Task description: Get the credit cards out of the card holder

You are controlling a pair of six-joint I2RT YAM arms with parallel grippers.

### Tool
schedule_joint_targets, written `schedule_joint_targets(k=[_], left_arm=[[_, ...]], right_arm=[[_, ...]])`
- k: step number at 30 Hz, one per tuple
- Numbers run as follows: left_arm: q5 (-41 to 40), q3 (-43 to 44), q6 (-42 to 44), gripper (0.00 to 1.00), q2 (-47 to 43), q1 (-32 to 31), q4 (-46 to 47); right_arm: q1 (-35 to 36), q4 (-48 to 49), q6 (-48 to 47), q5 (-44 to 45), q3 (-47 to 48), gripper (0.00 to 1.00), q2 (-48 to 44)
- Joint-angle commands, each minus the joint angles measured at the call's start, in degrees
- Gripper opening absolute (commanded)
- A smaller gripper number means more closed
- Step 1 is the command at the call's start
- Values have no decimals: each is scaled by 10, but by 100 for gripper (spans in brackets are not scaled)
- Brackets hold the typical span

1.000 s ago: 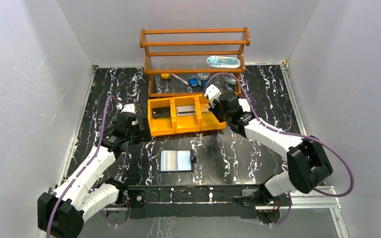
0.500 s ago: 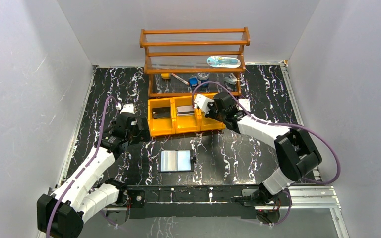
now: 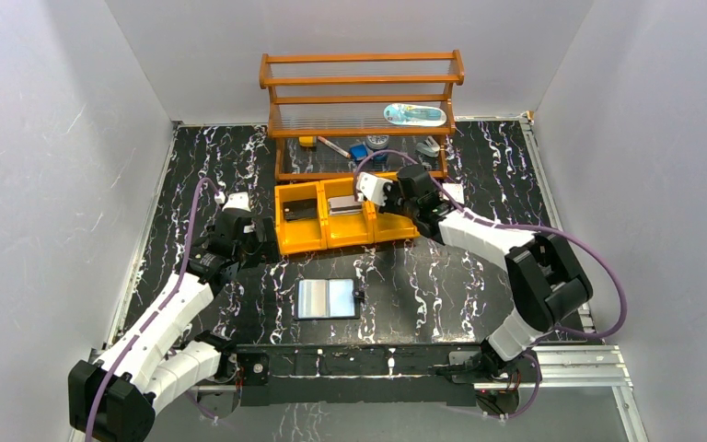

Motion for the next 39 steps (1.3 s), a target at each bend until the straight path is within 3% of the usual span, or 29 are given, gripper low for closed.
schedule_joint_targets(k=[1, 8, 14, 21, 39], left_arm=[[-13, 18, 5, 98, -10, 4, -11], [-55, 19, -11, 98, -18, 11, -22], [-76, 15, -32, 98, -24, 73, -29], [-35, 9, -42, 98, -33, 183, -20], [-67, 4, -50, 98, -96, 193, -17]], right_arm=[[1, 19, 65, -44, 23, 0, -73], [54, -26, 165, -153, 70, 0, -110], [145, -4, 177, -93, 124, 0, -41], [201, -2, 182, -8, 208, 0, 67], [242, -32, 135, 160, 348, 0, 253]])
